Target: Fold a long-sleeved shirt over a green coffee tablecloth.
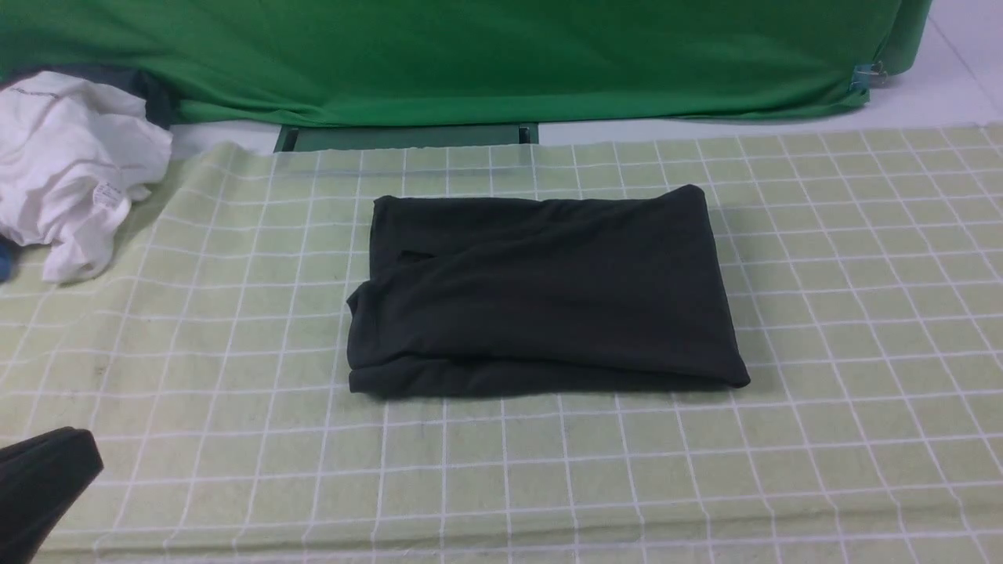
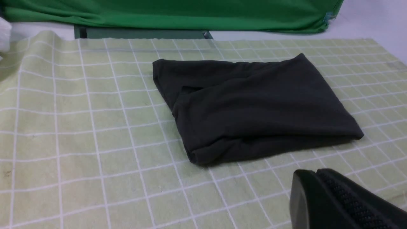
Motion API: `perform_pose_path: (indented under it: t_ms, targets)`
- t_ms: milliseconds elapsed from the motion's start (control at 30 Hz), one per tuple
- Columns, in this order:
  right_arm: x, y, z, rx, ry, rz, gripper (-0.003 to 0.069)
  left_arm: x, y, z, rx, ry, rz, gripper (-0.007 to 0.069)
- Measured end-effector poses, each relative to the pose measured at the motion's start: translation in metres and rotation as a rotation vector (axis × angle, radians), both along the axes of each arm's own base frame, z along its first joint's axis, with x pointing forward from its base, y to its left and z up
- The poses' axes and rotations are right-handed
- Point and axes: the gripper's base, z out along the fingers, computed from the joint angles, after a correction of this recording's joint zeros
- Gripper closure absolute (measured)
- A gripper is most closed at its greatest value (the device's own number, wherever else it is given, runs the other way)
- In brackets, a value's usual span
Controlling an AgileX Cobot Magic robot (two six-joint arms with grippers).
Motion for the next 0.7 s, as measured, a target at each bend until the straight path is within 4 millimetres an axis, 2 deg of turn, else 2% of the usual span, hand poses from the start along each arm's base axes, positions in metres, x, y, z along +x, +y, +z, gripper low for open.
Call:
perform_pose_path:
  t_ms: [300,700]
  targets:
    - [0.0008,0.0003,-0.0011,-0.002,0.003,0.000,0.0533,0.0038,-0.0006,0.0042,-0.042,-0.070,0.011,0.0611]
    - [0.0017,0.0007,-0.0027,-0.008,0.017,0.000,0.0498,0.0038,-0.0007,0.0044,-0.046,-0.072,0.011,0.0611]
